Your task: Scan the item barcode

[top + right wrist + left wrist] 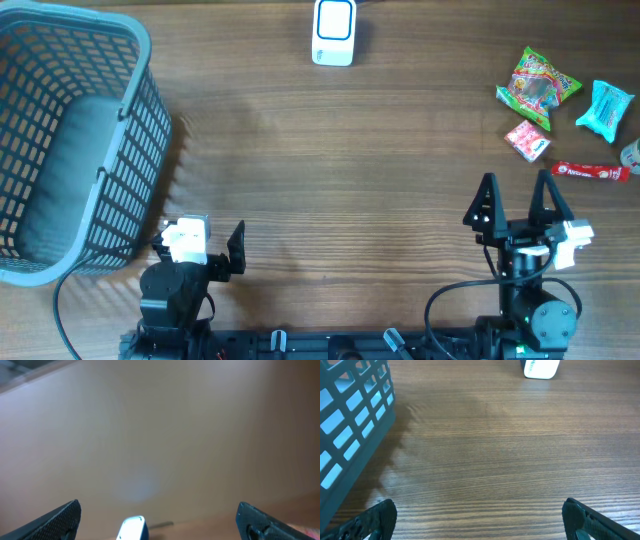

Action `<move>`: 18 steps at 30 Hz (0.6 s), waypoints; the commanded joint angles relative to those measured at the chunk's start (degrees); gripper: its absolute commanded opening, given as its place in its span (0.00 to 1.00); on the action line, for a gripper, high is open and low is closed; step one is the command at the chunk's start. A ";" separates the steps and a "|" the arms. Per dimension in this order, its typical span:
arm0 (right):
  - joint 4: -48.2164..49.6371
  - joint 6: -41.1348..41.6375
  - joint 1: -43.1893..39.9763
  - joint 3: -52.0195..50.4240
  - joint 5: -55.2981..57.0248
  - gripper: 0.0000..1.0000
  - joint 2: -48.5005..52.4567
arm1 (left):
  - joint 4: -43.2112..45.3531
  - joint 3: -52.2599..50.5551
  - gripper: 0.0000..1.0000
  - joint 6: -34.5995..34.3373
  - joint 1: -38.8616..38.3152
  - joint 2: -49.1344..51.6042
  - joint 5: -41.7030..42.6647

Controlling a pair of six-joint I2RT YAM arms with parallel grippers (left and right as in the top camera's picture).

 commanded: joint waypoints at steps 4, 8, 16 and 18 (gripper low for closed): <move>-6.97 0.63 0.37 -0.26 3.37 1.00 -0.92 | 0.20 -0.31 1.00 0.90 0.31 -0.42 -0.17; -16.48 0.59 0.37 -0.26 3.39 1.00 -0.92 | 0.22 -0.31 1.00 0.90 0.31 -0.42 -0.17; -21.51 -7.23 0.39 -0.24 0.31 1.00 -0.92 | 0.22 -0.31 1.00 0.90 0.31 -0.42 -0.17; -21.51 -6.62 0.39 -0.24 0.33 1.00 -0.92 | 0.22 -0.31 1.00 0.92 0.31 -0.42 -0.17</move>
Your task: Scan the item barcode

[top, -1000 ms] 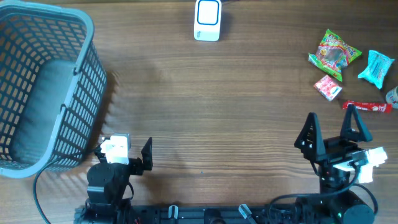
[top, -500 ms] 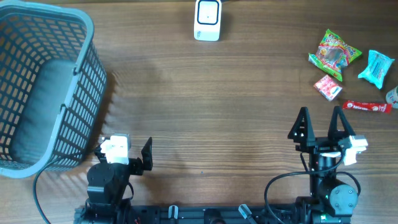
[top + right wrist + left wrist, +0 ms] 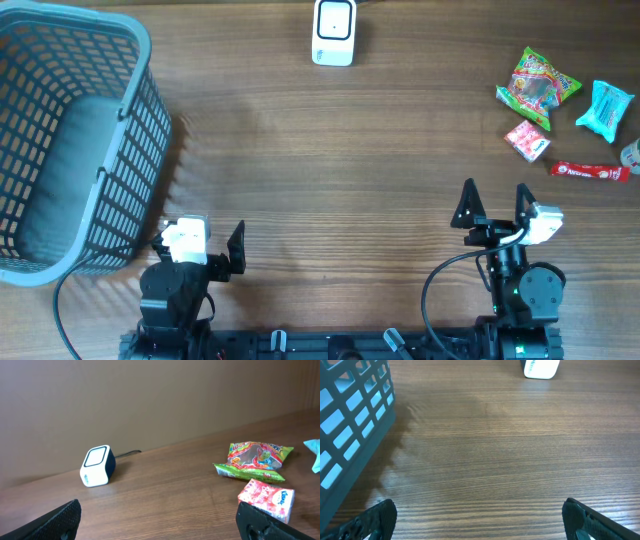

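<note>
A white barcode scanner (image 3: 334, 32) stands at the far middle edge of the table and also shows as the scanner (image 3: 96, 466) in the right wrist view. The items lie at the far right: a green candy bag (image 3: 538, 85), a pink tissue pack (image 3: 527, 140), a teal packet (image 3: 606, 108) and a red bar (image 3: 590, 172). My right gripper (image 3: 494, 205) is open at the near right, well short of them, with nothing between its fingers (image 3: 57, 520). My left gripper (image 3: 205, 245) is open and empty at the near left.
A large grey-blue mesh basket (image 3: 60, 150) fills the left side, close to my left gripper. Its wall (image 3: 350, 425) shows at the left of the left wrist view. A cable runs back from the scanner. Bare wood table (image 3: 330, 170) lies between the arms.
My right gripper has shifted a little left and nearer, and tipped down: its camera showed mostly the wall, now the table, scanner and snacks. The left arm has not moved.
</note>
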Action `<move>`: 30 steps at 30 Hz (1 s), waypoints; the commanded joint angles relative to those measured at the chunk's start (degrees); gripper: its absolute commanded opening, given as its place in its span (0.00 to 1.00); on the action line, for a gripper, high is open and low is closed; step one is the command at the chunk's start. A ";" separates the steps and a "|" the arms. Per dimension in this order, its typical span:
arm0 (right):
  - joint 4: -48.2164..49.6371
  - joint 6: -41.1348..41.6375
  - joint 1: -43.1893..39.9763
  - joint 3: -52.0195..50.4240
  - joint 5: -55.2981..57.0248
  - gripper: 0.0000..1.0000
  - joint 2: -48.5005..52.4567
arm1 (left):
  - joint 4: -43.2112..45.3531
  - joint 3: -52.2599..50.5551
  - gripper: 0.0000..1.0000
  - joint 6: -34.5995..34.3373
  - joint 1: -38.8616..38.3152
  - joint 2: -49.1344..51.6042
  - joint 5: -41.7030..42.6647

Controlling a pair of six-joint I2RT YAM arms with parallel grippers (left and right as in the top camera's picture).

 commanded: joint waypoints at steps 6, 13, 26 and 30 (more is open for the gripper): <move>0.09 -1.97 0.26 -0.07 -1.09 1.00 0.50 | 0.22 -0.31 1.00 0.90 0.31 -0.42 -0.17; 0.09 -1.97 0.26 -0.07 -1.11 1.00 0.57 | 0.22 -0.31 1.00 0.90 0.31 -0.42 -0.17; 0.11 -1.97 0.26 -0.07 -1.11 1.00 0.55 | 0.20 -0.31 1.00 0.90 0.31 -0.42 -0.17; 0.17 -1.95 0.26 -0.07 -1.11 1.00 -0.68 | 0.22 -0.31 1.00 0.90 0.31 -0.42 -0.17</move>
